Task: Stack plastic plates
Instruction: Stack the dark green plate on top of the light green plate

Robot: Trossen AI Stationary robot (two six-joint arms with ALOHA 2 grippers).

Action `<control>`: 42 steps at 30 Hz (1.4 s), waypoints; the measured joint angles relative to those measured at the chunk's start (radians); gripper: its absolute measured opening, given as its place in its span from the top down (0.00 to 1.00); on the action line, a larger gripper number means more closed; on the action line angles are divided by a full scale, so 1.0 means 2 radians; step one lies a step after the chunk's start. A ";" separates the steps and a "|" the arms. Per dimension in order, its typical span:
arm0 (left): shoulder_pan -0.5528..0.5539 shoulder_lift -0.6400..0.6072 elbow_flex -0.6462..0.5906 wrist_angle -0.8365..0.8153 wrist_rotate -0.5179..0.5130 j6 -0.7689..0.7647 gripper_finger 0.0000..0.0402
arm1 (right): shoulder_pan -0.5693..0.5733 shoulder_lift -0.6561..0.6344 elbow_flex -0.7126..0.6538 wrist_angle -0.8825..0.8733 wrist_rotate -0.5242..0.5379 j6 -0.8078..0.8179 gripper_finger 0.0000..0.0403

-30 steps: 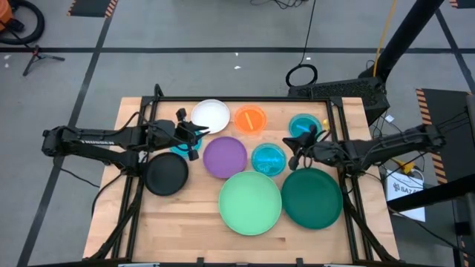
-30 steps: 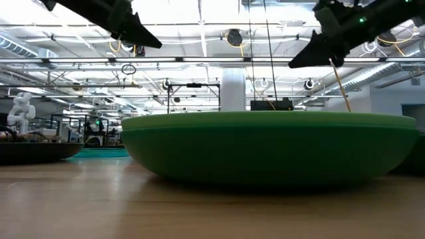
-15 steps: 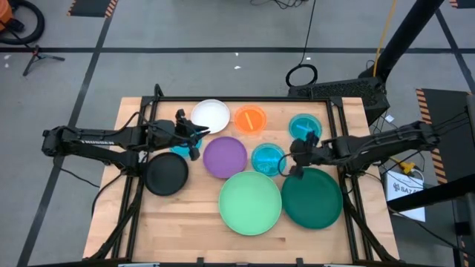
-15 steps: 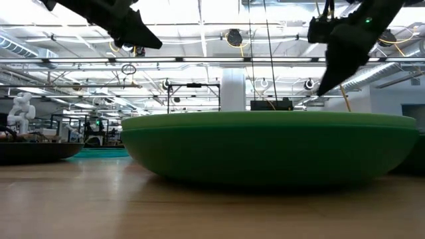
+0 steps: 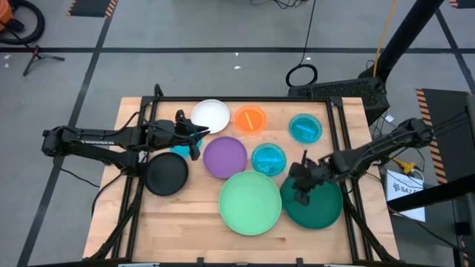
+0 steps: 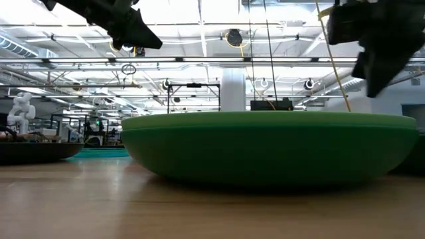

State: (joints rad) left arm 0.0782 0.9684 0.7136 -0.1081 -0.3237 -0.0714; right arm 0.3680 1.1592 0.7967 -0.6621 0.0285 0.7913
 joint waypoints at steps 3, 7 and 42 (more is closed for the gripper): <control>0.000 0.000 0.000 0.000 0.000 -0.007 0.83 | 0.031 0.021 0.000 0.002 0.011 0.037 1.00; 0.000 0.000 0.000 0.000 0.000 -0.008 0.83 | 0.058 0.046 0.000 0.015 0.013 0.062 1.00; 0.000 0.000 0.000 -0.057 0.000 0.056 0.83 | -0.046 0.060 0.151 -0.309 0.104 -0.327 1.00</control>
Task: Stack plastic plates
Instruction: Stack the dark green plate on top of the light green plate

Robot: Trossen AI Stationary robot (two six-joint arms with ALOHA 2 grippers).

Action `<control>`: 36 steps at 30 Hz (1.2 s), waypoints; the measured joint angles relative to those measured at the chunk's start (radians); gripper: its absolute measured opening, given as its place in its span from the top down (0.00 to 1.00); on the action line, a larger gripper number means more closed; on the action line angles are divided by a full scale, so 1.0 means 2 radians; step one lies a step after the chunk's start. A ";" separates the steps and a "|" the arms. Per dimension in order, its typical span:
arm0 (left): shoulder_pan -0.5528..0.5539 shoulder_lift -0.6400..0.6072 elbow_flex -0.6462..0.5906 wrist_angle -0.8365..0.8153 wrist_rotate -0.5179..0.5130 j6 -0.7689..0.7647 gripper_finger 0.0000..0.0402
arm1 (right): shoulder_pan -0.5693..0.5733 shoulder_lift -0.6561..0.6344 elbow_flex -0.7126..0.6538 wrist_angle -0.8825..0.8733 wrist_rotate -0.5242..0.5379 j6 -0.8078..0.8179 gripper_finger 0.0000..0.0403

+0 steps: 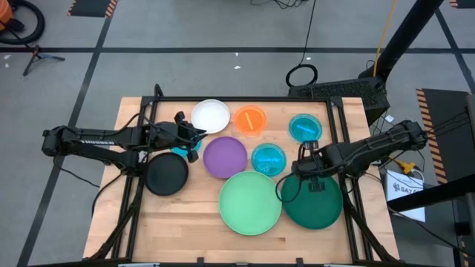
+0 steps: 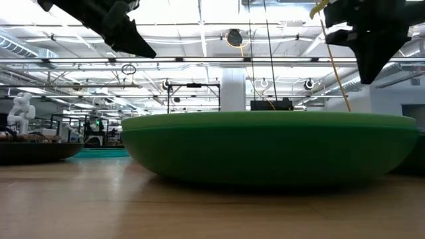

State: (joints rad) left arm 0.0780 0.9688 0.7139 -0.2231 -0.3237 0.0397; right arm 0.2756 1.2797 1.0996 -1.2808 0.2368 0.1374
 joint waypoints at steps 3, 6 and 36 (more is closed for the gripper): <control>0.000 0.000 0.000 -0.001 0.000 0.000 0.83 | -0.008 0.000 0.000 0.022 0.002 -0.047 1.00; 0.000 0.000 0.000 -0.008 0.000 0.000 0.83 | -0.017 0.000 0.000 0.030 0.002 -0.049 0.98; 0.027 0.000 0.000 -0.019 0.000 0.044 0.83 | -0.070 0.000 -0.002 0.053 0.024 0.044 0.62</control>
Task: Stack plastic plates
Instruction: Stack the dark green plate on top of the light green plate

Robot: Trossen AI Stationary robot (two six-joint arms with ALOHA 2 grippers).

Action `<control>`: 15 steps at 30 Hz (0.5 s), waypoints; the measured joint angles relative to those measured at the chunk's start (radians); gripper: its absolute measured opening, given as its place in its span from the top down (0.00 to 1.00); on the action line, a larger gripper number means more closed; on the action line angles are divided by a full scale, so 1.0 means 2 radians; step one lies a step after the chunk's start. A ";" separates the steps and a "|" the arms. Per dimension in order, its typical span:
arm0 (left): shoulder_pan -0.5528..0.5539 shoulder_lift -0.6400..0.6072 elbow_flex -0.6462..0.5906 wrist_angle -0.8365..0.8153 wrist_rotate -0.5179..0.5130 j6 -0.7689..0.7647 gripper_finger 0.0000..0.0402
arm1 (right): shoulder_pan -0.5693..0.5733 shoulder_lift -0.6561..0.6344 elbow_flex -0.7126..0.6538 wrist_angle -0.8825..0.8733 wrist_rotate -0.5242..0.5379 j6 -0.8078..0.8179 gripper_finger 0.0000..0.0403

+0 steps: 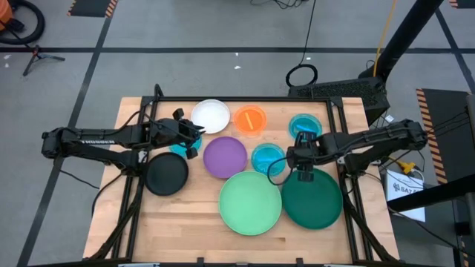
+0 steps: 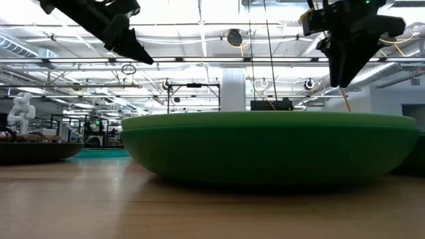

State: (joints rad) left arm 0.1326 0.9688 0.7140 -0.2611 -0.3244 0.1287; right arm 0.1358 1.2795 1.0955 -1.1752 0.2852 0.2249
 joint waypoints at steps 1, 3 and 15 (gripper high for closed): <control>0.000 0.000 0.000 0.000 0.000 0.000 0.83 | -0.004 0.000 -0.004 0.008 0.000 0.000 0.62; 0.000 0.000 0.000 0.000 0.000 0.000 0.83 | -0.009 0.000 -0.020 0.028 0.001 -0.001 0.62; 0.000 0.000 0.000 0.000 0.000 -0.007 0.83 | -0.029 0.000 -0.136 0.082 -0.037 0.011 0.61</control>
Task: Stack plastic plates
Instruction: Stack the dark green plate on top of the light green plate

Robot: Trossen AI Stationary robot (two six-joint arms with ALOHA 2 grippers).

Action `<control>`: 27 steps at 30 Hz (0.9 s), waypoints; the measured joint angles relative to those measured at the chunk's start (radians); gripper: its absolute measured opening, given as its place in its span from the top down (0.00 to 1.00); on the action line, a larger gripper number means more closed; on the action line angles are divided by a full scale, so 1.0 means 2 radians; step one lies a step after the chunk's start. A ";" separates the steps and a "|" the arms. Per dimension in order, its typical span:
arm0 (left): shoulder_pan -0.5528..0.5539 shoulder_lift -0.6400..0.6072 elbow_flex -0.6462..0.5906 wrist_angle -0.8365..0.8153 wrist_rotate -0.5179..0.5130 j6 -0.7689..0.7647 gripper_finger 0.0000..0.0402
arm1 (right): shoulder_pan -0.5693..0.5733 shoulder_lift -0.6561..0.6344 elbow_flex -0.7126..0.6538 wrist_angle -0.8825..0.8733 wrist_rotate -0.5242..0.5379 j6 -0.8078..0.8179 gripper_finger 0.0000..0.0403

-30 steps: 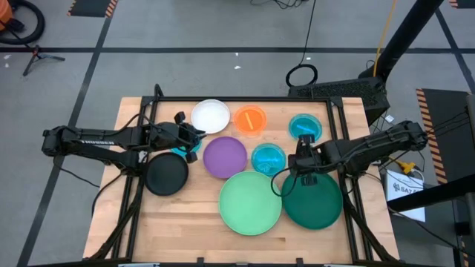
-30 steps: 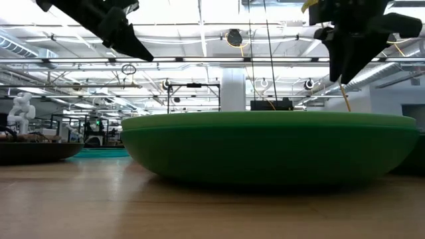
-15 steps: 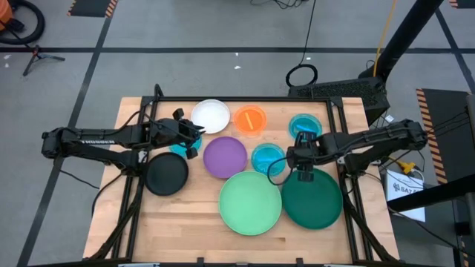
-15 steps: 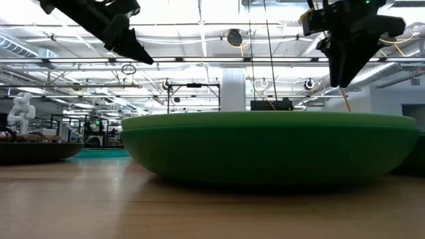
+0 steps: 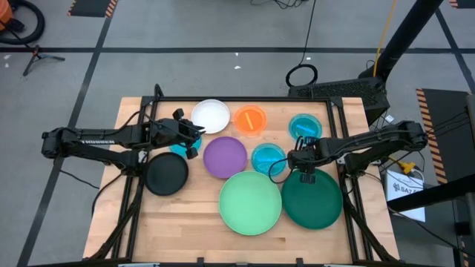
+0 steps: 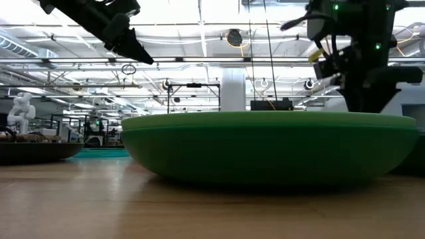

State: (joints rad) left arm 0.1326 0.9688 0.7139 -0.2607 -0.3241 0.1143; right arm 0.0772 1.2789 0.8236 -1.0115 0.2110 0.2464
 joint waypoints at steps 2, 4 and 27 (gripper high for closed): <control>0.000 0.000 0.000 0.000 0.000 0.001 0.83 | -0.006 0.000 -0.010 0.006 -0.015 0.005 0.61; 0.000 0.000 0.000 0.000 0.000 0.002 0.83 | -0.008 0.000 -0.017 0.010 -0.022 0.005 0.61; 0.000 0.000 0.000 0.005 0.000 0.003 0.83 | -0.035 -0.002 -0.019 0.025 -0.045 -0.017 0.61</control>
State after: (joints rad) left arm 0.1326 0.9688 0.7139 -0.2500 -0.3241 0.1208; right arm 0.0063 1.2758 0.7855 -0.9615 0.1215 0.2121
